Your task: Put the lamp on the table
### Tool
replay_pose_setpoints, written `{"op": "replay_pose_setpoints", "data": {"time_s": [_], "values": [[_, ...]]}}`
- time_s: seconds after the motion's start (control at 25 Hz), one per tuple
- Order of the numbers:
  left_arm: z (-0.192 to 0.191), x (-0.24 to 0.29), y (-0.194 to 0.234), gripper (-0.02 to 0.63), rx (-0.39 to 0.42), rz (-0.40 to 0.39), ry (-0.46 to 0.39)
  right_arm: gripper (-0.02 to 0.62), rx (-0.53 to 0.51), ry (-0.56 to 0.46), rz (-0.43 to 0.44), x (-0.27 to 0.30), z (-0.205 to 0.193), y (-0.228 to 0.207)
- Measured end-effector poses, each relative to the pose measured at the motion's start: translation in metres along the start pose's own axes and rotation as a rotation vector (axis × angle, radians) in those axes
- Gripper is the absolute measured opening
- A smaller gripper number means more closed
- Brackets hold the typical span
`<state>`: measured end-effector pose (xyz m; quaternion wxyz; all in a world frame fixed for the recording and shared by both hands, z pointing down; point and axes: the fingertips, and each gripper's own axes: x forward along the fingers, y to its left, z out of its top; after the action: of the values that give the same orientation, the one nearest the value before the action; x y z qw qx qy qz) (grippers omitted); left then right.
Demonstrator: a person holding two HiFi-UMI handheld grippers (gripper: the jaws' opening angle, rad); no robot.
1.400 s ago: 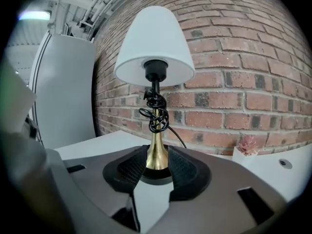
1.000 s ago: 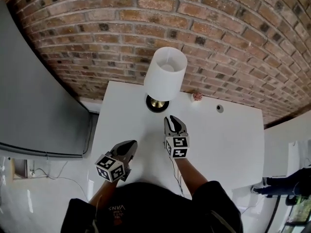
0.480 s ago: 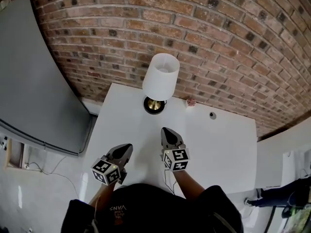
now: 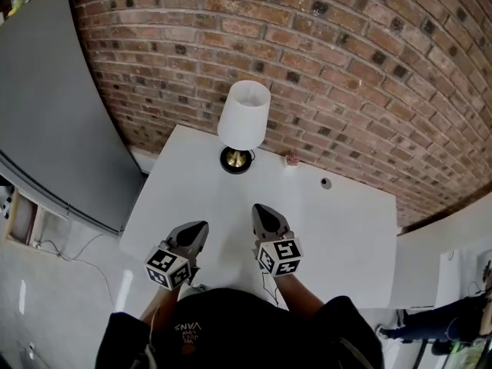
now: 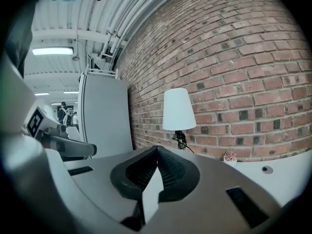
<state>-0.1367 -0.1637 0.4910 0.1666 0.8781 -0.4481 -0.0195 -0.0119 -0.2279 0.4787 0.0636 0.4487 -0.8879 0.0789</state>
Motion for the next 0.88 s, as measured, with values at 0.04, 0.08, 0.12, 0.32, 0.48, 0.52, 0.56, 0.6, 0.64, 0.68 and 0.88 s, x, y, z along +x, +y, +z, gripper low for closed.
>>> {"op": "replay_pose_setpoints", "data": {"time_s": [0.04,0.08,0.12,0.32,0.48,0.52,0.56,0.6,0.64,0.68,0.88], "values": [[0.0,-0.001,-0.004,0.006,0.012,0.014,-0.003,0.0,-0.002,-0.001,0.01,-0.006,0.001,0.001],[-0.001,-0.003,-0.008,0.006,0.021,0.029,-0.006,0.0,-0.004,-0.001,0.018,-0.012,0.001,0.001],[-0.002,-0.004,-0.013,0.006,0.025,0.042,-0.01,0.0,-0.006,0.0,0.026,-0.019,0.001,0.001],[-0.006,-0.007,-0.041,0.006,0.02,0.083,-0.028,0.0,-0.013,-0.002,0.07,-0.048,0.002,-0.002],[-0.012,-0.009,-0.064,0.006,0.029,0.101,-0.039,0.0,-0.015,-0.006,0.102,-0.068,0.0,-0.002],[-0.013,-0.01,-0.069,0.006,0.032,0.103,-0.042,0.0,-0.015,-0.006,0.109,-0.072,-0.001,-0.002],[-0.014,-0.011,-0.075,0.006,0.034,0.106,-0.046,0.0,-0.014,-0.007,0.114,-0.076,-0.002,-0.002],[-0.014,-0.011,-0.079,0.006,0.034,0.11,-0.05,0.0,-0.014,-0.008,0.119,-0.08,-0.003,-0.002],[-0.015,-0.013,-0.083,0.006,0.037,0.115,-0.054,0.0,-0.014,-0.009,0.124,-0.083,-0.003,-0.002],[-0.017,-0.014,-0.087,0.006,0.041,0.121,-0.056,0.0,-0.016,-0.009,0.128,-0.087,-0.005,-0.002],[-0.025,-0.022,-0.104,0.006,0.03,0.155,-0.069,0.0,-0.031,-0.003,0.149,-0.105,-0.013,-0.001]]}}
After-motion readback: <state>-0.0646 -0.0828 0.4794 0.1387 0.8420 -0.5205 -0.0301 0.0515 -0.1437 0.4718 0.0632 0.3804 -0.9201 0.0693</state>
